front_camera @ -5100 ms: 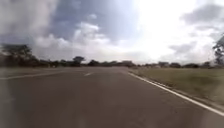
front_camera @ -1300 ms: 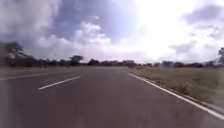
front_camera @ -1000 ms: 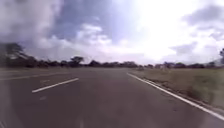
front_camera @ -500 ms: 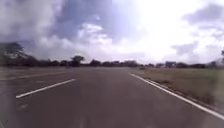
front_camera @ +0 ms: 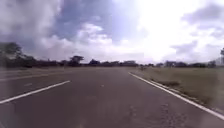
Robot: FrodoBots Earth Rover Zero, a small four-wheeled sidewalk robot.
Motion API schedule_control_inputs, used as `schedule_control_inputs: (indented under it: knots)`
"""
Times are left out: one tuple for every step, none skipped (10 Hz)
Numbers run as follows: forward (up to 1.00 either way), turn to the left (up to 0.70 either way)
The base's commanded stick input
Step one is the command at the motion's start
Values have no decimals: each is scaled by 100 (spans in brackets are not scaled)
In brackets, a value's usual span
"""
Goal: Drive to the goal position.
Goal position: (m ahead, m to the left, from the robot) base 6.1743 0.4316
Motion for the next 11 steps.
schedule_control_inputs:
  knots:
    - [100, 0]
    - [100, 0]
    - [100, 0]
    - [100, 0]
    - [100, 0]
    - [100, 0]
    - [100, 0]
    - [100, 0]
    - [100, 0]
    - [100, 0]
    - [100, 0]
